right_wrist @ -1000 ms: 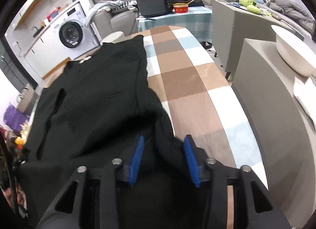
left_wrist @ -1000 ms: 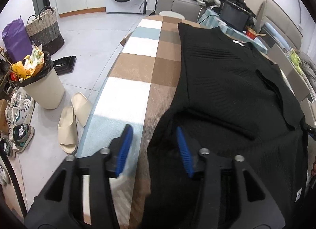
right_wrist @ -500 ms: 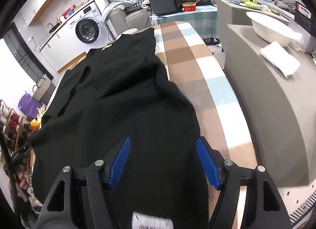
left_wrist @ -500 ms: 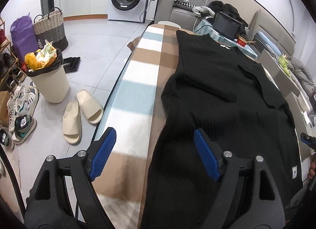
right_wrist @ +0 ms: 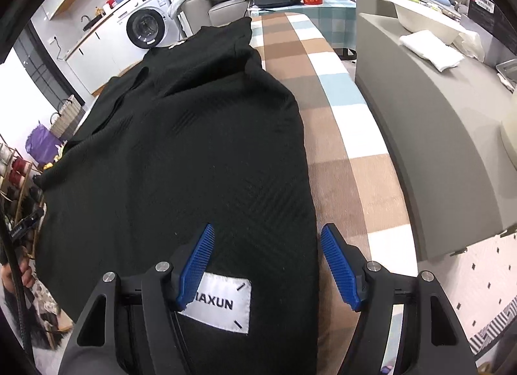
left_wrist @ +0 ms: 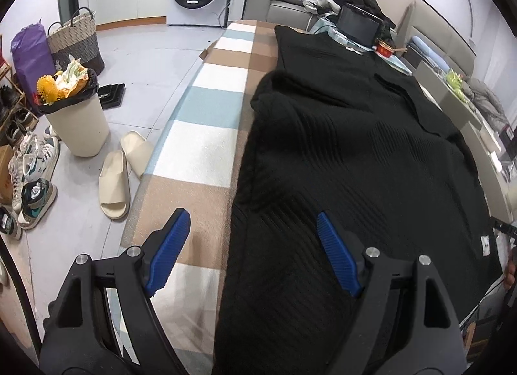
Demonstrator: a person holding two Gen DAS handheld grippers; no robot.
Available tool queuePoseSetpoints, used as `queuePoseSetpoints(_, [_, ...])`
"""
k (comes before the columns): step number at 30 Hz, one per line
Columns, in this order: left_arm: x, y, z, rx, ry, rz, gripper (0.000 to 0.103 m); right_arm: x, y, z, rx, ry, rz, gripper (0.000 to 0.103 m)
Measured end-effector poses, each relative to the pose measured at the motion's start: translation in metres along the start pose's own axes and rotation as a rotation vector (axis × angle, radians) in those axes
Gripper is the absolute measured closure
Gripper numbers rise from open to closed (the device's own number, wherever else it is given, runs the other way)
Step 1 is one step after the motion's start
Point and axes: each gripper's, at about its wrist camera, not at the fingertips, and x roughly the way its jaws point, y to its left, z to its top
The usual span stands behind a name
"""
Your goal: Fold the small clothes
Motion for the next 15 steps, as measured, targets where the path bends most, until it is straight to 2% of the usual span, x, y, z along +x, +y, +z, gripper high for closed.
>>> queuePoseSetpoints(7, [0.009,-0.014,-0.005,0.051,0.023,-0.007,0.026,0.004,0.001,-0.004,-0.030,0.007,-0.030,0.033])
queuePoseSetpoints(10, [0.012,-0.018,-0.006,0.070,0.027,-0.015,0.041,0.005,0.005,-0.004,-0.056,0.002,-0.036,0.036])
queuePoseSetpoints(11, [0.012,-0.021,-0.007,0.085,0.019,-0.011,0.056,0.006,0.009,-0.005,-0.071,-0.005,-0.039,0.046])
queuePoseSetpoints(12, [0.012,-0.023,-0.007,0.102,0.014,-0.003,0.064,0.006,0.013,-0.006,-0.096,-0.009,-0.050,0.055])
queuePoseSetpoints(13, [0.012,-0.026,-0.008,0.119,0.006,-0.002,0.082,0.006,0.019,-0.007,-0.132,-0.012,-0.058,0.073])
queuePoseSetpoints(14, [0.012,-0.026,-0.007,0.125,0.007,-0.020,0.092,0.007,0.023,-0.007,-0.151,-0.016,-0.055,0.086])
queuePoseSetpoints(15, [0.011,-0.026,-0.007,0.123,0.004,-0.035,0.093,0.007,0.025,-0.007,-0.159,-0.019,-0.042,0.091])
